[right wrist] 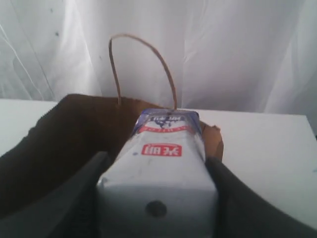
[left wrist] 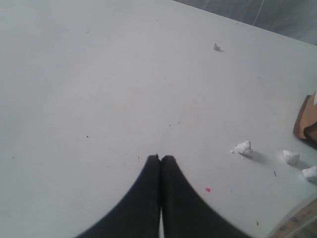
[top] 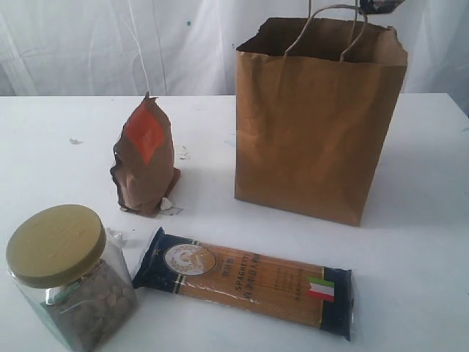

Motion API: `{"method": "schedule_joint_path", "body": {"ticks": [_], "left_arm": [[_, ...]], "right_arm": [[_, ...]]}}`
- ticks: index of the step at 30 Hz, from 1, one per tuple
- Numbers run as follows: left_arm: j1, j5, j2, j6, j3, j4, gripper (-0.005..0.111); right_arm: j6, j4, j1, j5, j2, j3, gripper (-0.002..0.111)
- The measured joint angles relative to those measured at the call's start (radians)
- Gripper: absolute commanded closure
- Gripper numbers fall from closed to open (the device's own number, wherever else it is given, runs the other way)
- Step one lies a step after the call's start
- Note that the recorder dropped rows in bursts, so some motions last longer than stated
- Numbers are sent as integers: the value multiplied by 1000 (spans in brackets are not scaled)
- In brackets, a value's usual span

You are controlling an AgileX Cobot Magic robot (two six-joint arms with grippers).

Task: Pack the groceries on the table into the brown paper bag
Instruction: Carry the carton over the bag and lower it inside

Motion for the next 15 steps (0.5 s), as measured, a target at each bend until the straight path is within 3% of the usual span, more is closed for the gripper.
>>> {"method": "schedule_joint_path", "body": {"ticks": [15], "left_arm": [[0, 0, 0, 0, 0, 0, 107]], "right_arm": [[-77, 52, -7, 71, 77, -11, 68]]}}
